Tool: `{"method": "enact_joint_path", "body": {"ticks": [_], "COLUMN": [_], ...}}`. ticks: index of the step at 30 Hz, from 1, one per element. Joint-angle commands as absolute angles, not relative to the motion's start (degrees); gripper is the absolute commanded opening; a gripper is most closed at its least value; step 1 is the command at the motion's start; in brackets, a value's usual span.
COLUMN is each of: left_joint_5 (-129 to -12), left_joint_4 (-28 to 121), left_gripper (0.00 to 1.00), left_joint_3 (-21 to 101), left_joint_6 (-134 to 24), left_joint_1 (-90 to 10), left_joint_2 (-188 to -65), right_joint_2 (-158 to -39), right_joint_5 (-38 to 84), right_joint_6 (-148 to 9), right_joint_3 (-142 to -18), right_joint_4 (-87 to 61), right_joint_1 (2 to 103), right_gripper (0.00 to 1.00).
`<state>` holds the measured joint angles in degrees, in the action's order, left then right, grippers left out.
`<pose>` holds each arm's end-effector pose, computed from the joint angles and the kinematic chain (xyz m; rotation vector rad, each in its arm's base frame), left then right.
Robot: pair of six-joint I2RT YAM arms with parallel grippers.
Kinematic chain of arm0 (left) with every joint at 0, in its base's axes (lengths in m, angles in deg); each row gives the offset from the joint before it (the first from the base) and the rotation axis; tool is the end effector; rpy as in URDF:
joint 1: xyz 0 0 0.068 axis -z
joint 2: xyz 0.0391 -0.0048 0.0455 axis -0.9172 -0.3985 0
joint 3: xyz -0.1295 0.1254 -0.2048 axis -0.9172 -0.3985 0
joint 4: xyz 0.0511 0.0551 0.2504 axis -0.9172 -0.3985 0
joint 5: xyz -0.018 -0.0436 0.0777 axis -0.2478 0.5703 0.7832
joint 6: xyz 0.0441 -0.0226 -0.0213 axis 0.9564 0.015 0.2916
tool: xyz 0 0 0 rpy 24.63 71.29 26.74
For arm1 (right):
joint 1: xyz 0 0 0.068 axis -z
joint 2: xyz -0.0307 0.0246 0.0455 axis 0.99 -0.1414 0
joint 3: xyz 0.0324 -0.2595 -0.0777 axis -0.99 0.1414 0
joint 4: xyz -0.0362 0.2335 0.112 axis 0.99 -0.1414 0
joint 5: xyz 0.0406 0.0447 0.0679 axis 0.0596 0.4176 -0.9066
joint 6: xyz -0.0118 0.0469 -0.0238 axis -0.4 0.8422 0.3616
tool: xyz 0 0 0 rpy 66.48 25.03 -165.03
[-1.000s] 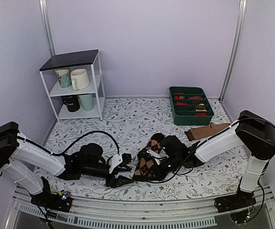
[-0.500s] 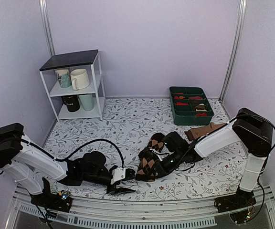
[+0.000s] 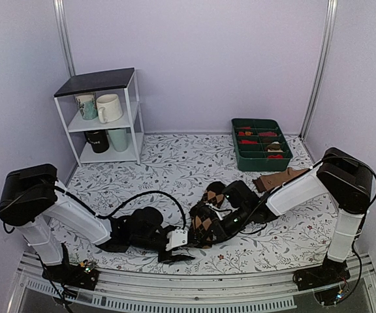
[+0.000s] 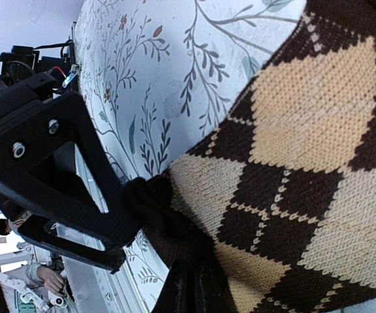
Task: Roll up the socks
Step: Roll a pair of socks at the center of the board.
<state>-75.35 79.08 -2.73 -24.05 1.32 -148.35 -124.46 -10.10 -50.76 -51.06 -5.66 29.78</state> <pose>0.1027 -0.2739 0.1106 1.6338 1.5227 -0.7311 0.1841 0.2746 0.0992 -0.9600 2.6228 1.3728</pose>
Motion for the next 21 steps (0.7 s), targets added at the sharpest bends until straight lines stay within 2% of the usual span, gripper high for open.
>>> {"method": "enact_joint_path", "body": {"ticks": [1, 9, 17, 21], "left_joint_5": [-69.76, -65.84, -70.19, -69.14], "left_joint_4": [79.21, 80.33, 77.02, 78.34], "left_gripper": [0.6, 0.61, 0.51, 0.52], "left_joint_3": [-2.11, -3.4, -1.36, -2.21], "left_joint_6": [-24.37, -23.49, -24.72, -25.35], "left_joint_1": [2.04, 1.96, 1.95, 1.91], "left_joint_2": [-149.15, -148.64, -151.48, -150.0], "right_joint_2": [-129.14, -129.75, -129.98, -130.13], "right_joint_5": [-5.55, -5.99, -6.27, -6.51], "right_joint_6": [-49.73, -49.86, -49.7, -49.6], "right_joint_3": [-46.82, -46.68, -46.77, -46.76], "right_joint_4": [-17.13, -17.08, -16.77, -16.66], "right_joint_1": [29.57, 29.55, 29.57, 29.57], "right_gripper": [0.0, 0.0, 0.0, 0.0]}}
